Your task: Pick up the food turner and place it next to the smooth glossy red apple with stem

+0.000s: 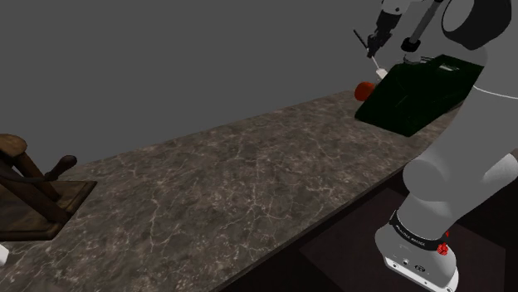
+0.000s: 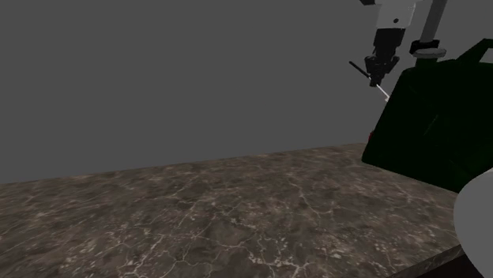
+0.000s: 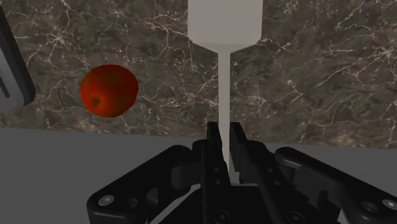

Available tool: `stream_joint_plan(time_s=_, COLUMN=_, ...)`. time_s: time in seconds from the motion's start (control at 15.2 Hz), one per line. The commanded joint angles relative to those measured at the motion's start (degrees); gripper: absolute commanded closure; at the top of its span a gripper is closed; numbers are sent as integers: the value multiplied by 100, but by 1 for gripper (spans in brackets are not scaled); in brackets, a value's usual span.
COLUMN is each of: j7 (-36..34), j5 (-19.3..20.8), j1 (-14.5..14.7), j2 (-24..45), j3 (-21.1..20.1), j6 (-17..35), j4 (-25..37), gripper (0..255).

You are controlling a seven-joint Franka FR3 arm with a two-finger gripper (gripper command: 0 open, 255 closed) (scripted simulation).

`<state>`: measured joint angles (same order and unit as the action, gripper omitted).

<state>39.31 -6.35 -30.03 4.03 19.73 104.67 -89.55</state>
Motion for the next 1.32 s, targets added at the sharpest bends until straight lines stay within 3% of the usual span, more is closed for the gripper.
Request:
stream_joint_plan(time_s=0.0, j7=-1, j5=1, j1=-5, j2=9, j3=5, j6=6, j4=-18, gripper=0)
stream_joint_plan(time_s=0.2, j7=976, j5=-669, j1=-261, j2=-372, j3=187, j6=-36, j4=-540, gripper=0)
stream_joint_plan(time_s=0.73, j7=1017, j5=-720, j1=-219, j2=-298, j3=136, j6=516, j4=-1017, gripper=0)
stream_joint_plan(time_s=1.19, j7=1017, j5=-720, j1=-219, j2=-298, j3=135, j6=516, j4=-1017, gripper=0)
stream_joint_plan(time_s=1.25, j7=1001, j5=-691, j1=-215, j2=-358, j3=124, j6=542, j4=-1097, gripper=255)
